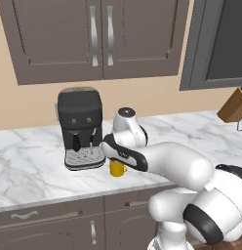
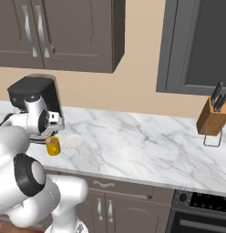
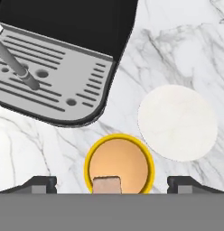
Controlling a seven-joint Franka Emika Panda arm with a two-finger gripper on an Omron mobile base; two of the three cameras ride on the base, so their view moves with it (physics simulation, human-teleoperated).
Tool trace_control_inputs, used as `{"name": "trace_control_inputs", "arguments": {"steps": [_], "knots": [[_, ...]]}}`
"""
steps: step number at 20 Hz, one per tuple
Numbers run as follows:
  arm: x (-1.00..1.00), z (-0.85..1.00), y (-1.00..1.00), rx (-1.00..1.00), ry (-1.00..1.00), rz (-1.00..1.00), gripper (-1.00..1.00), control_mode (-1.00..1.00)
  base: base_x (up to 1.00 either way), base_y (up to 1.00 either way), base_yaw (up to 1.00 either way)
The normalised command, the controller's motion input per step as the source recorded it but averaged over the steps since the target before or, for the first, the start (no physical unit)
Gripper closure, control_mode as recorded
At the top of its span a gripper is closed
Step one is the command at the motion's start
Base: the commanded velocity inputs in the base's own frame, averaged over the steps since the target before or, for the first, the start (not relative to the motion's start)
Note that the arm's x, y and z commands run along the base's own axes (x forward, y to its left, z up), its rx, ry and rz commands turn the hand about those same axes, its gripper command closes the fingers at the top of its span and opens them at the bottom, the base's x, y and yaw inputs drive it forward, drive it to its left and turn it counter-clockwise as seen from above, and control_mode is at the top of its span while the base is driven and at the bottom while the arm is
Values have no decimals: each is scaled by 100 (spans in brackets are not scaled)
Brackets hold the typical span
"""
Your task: Take a sugar cube from the saucer and place it inside the coffee. Then, grab milk from the fridge and place it next to the coffee on the counter to sweeten the coffee.
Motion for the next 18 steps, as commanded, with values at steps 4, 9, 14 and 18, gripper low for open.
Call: {"name": "trace_control_inputs", "arguments": {"steps": [4, 9, 14, 18], "knots": [[0, 24, -1, -1, -26, 0, -100, -100, 0, 0, 0], [-3, 9, -6, 0, -15, 0, -100, -100, 0, 0, 0], [-27, 3, -29, 0, -10, 0, -100, -100, 0, 0, 0], [-28, 0, -33, 0, -1, 0, -100, -100, 0, 0, 0]]}}
